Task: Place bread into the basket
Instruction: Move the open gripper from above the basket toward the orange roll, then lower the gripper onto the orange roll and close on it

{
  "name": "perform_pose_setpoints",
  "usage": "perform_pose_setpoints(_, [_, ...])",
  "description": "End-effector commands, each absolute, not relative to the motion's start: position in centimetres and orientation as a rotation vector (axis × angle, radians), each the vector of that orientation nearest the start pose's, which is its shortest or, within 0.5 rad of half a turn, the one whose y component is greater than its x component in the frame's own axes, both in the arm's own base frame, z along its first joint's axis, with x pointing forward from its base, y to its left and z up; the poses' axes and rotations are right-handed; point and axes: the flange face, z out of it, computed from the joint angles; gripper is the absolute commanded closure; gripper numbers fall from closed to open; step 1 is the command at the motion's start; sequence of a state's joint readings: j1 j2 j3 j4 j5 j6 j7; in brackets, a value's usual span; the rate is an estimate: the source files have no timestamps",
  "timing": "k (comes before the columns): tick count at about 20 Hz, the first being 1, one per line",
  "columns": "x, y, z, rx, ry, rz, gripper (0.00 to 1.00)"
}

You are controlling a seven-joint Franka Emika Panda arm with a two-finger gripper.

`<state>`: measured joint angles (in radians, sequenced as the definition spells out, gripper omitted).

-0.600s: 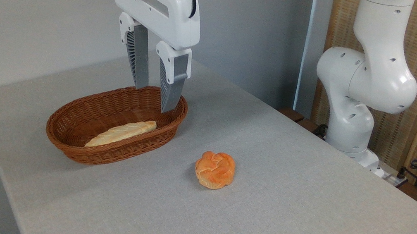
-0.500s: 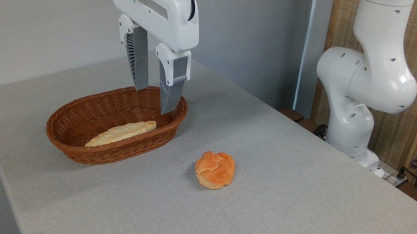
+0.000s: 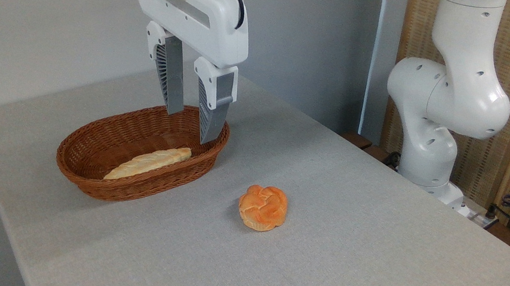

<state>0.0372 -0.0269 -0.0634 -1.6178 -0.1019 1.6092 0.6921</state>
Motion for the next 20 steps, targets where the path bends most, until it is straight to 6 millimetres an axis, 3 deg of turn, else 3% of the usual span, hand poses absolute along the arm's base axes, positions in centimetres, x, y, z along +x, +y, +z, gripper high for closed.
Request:
perform_pose_setpoints(1, [53.6, -2.2, 60.8, -3.009, 1.140, -0.092, 0.00])
perform_pose_setpoints(6, [48.5, -2.6, 56.3, -2.892, 1.358, -0.100, 0.00])
perform_pose_setpoints(8, [46.7, -2.6, 53.4, -2.874, 1.404, -0.072, 0.00])
perform_pose_setpoints(15, [45.2, -3.8, 43.7, -2.843, 1.455, -0.035, 0.00])
perform_pose_setpoints(20, [44.6, -3.5, 41.5, -2.800, 1.571, 0.021, 0.00])
